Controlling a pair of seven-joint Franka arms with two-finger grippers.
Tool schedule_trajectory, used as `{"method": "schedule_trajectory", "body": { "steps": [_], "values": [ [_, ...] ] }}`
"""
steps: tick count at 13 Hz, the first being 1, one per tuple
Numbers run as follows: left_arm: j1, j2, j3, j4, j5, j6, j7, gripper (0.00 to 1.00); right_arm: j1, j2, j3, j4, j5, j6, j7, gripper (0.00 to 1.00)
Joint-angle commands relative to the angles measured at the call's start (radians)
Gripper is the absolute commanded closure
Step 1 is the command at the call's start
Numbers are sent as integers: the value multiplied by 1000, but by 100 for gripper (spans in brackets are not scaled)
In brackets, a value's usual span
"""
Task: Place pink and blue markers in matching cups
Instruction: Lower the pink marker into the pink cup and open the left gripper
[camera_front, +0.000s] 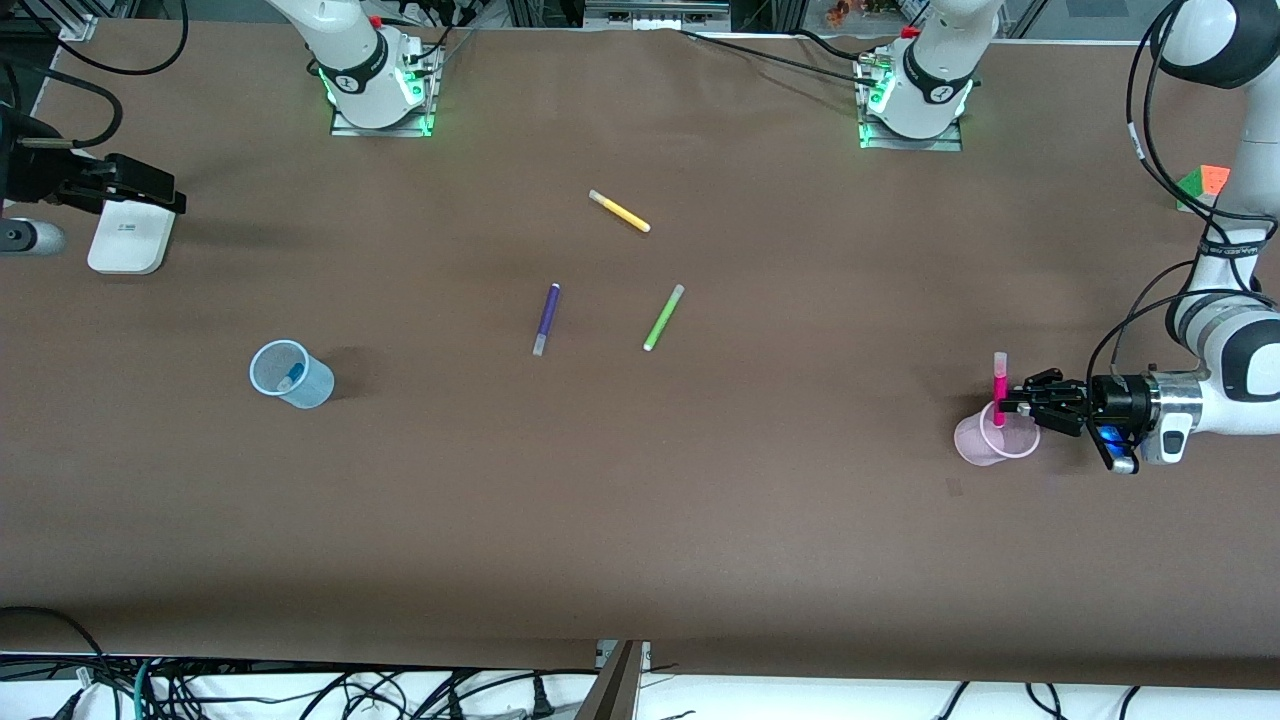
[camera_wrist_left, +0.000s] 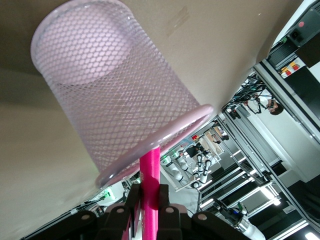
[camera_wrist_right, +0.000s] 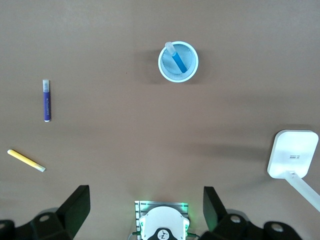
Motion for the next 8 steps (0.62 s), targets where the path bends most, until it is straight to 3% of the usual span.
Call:
{"method": "schedule_trajectory", "body": {
  "steps": [1, 2, 3, 4, 8],
  "values": [
    [4, 12, 12, 12, -38, 7, 24, 100, -1, -21, 10, -25, -63, 37, 0, 0],
    [7, 14, 12, 12, -38, 7, 24, 95, -1, -21, 30, -25, -83, 39, 2, 0],
    [9, 14, 12, 12, -38, 7, 24, 67, -1, -21, 33, -25, -78, 36, 3, 0],
    [9, 15, 12, 12, -41, 7, 24, 1, -1, -22, 36, -24, -81, 33, 3, 0],
    [15, 18, 12, 12, -50, 7, 51, 0, 3, -16, 36, -12, -79, 28, -1, 0]
  ]
}}
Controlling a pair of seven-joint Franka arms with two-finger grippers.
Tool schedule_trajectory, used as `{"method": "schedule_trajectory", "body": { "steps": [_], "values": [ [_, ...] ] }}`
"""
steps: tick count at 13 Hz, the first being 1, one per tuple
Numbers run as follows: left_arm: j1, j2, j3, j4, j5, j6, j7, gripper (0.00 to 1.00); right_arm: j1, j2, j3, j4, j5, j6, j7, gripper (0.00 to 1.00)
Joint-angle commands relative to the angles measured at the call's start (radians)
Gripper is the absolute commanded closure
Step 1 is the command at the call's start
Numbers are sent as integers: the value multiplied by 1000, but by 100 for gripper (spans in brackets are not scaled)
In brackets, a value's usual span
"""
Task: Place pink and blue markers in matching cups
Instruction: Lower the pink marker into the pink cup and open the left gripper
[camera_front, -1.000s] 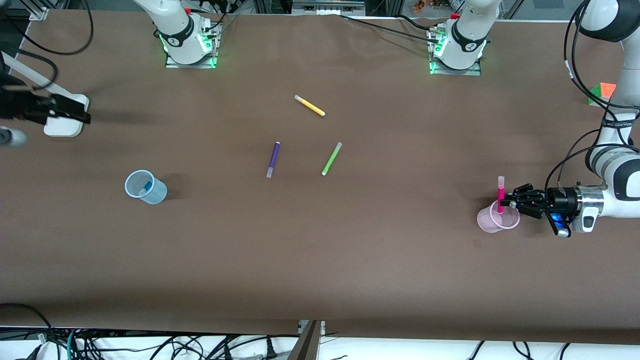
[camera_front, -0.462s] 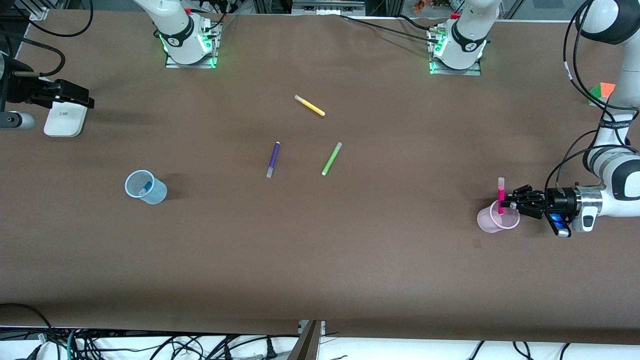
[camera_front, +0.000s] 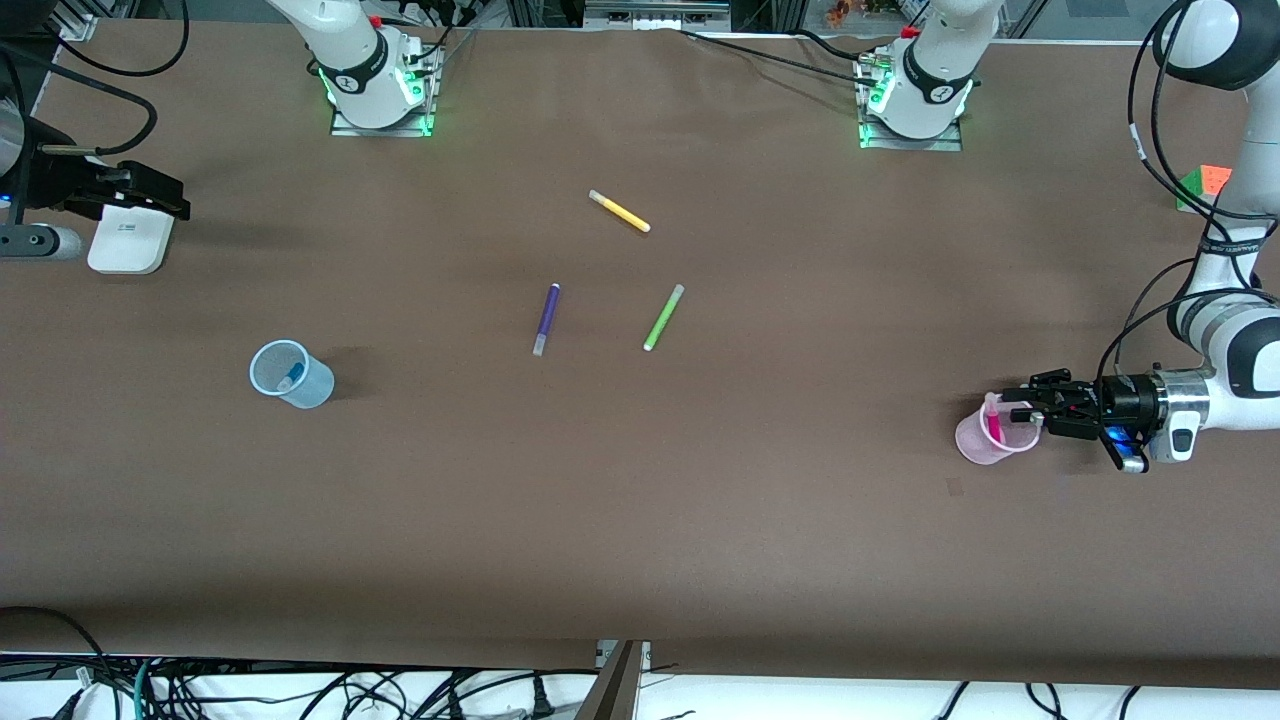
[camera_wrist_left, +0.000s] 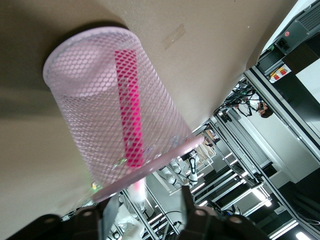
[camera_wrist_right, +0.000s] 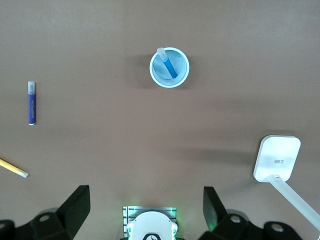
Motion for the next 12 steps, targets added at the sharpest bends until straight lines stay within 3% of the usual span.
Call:
{"method": "schedule_trajectory", "body": {
  "steps": [1, 9, 12],
  "values": [
    [3, 8, 0, 11, -26, 0, 25, 0, -1, -8, 5, 0, -17, 6, -4, 0],
    [1, -1, -1, 15, -28, 3, 5, 0, -8, 39, 0, 66, -17, 19, -5, 0],
    [-8, -13, -4, 37, -26, 7, -88, 0, -5, 41, 2, 66, -19, 18, -2, 0]
  ]
}}
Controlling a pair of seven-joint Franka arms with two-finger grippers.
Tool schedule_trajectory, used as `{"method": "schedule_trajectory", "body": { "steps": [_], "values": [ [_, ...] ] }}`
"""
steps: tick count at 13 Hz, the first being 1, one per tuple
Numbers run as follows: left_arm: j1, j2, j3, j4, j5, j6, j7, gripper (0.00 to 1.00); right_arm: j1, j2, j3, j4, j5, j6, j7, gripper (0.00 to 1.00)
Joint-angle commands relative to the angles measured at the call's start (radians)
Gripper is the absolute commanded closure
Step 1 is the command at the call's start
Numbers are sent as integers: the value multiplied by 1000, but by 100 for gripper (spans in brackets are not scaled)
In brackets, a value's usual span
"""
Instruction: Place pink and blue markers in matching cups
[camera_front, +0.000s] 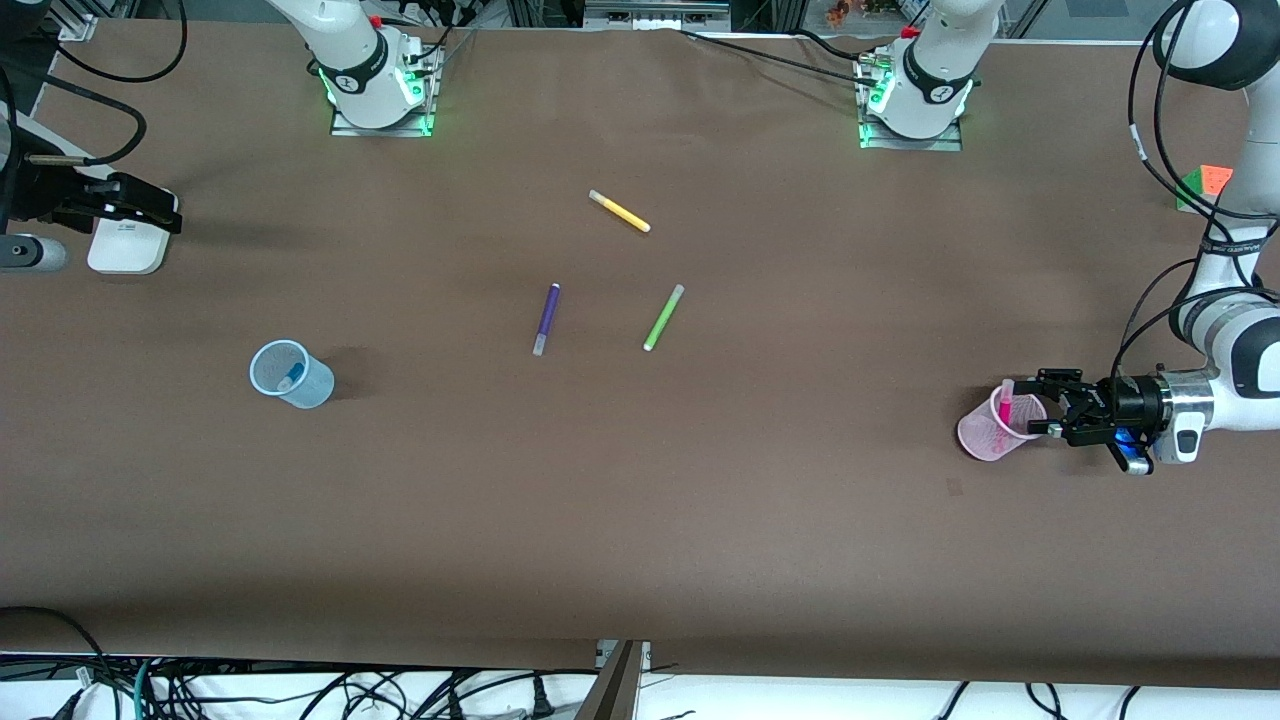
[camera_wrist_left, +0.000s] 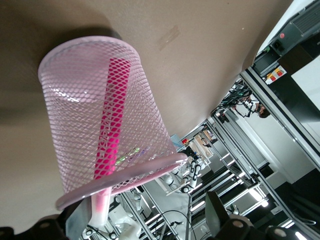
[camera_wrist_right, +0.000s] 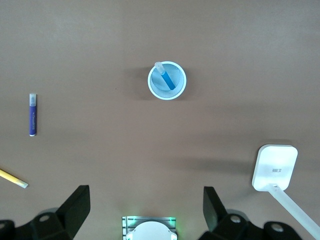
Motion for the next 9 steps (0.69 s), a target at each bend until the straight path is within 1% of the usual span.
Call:
{"method": "schedule_trajectory", "body": {
  "steps": [1, 4, 6, 9],
  "values": [
    [-11, -13, -2, 40, -19, 6, -69, 0, 1, 10, 8, 24, -17, -5, 0, 0],
    [-19, -18, -8, 57, -17, 6, -131, 0, 5, 10, 12, 24, -16, -5, 1, 0],
    [-21, -22, -14, 88, -19, -5, -186, 0, 11, 10, 18, 24, -16, -5, 3, 0],
    [-18, -103, -70, 106, -8, -18, -368, 0, 14, 10, 18, 24, -17, -5, 3, 0]
  ]
}}
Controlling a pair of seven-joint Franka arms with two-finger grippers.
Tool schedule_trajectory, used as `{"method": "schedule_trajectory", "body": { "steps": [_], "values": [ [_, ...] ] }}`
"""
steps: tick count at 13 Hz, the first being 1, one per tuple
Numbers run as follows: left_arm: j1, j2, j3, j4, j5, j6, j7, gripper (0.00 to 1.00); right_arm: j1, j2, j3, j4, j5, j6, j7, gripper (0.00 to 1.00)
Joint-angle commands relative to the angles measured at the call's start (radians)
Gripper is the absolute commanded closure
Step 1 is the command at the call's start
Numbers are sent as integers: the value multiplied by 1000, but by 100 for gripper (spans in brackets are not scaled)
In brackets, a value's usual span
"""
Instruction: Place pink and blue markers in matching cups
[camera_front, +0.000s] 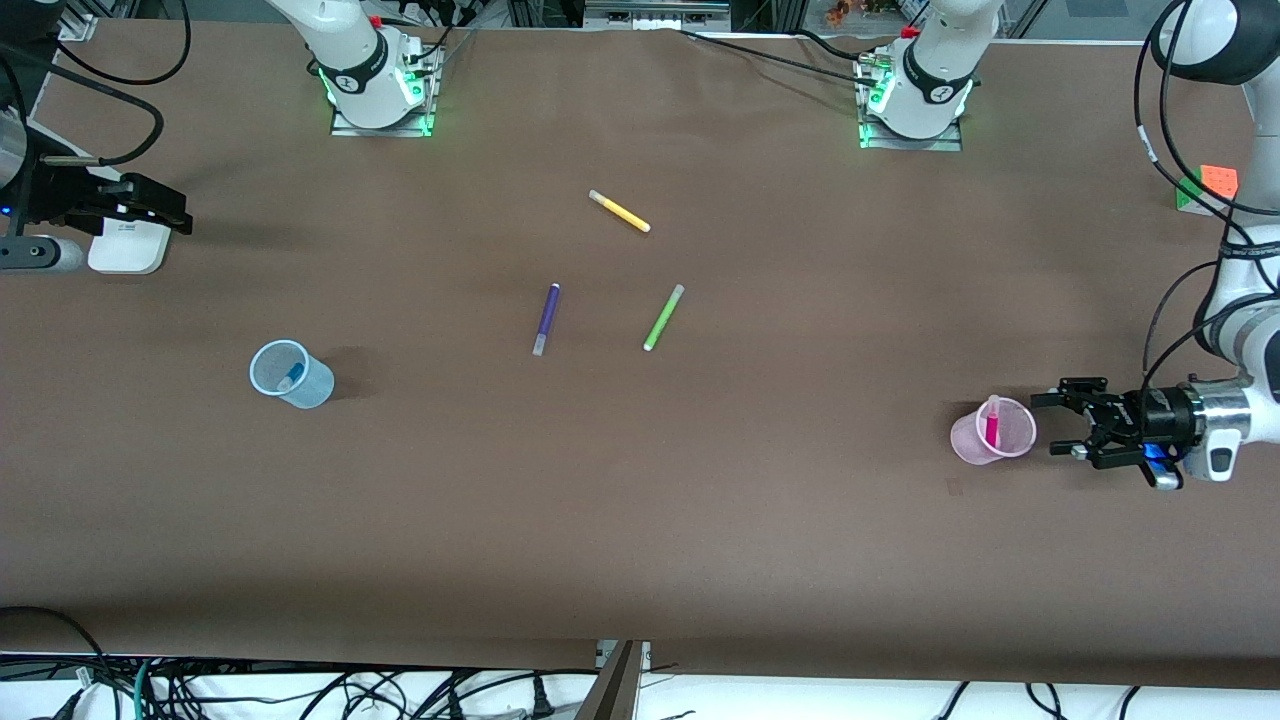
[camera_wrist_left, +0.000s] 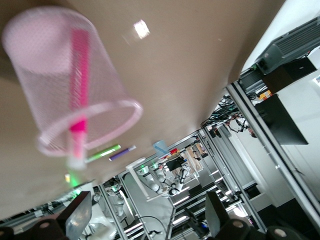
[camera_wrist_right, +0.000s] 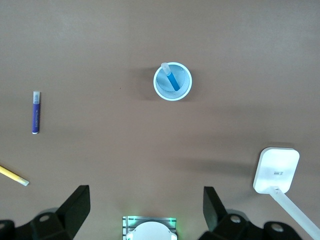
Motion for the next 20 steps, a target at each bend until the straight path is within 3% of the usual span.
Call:
{"method": "schedule_trajectory", "body": {
  "steps": [1, 5, 7, 10, 16, 18, 20],
  "values": [
    [-9, -115, -26, -2, -3, -36, -139, 0, 3, 8, 6, 23, -17, -4, 3, 0],
    [-101, -359, -33, -11, 161, -99, -218, 0, 3, 8, 4, 23, -19, -5, 3, 0],
    [-162, -445, -33, -8, 210, -124, -313, 0, 3, 8, 4, 23, -19, -4, 3, 0],
    [-289, -569, -34, -8, 384, -141, -364, 0, 3, 8, 4, 23, -19, -4, 3, 0],
    [-648, -638, -36, -8, 918, -175, -218, 0, 2, 10, 4, 23, -20, 7, 4, 0],
    [-670, -654, -33, -25, 956, -170, -157, 0, 2, 10, 4, 23, -20, 7, 4, 0],
    [-656, -725, -25, -130, 957, -149, -79, 0, 2, 10, 4, 23, -20, 8, 4, 0]
  ]
}}
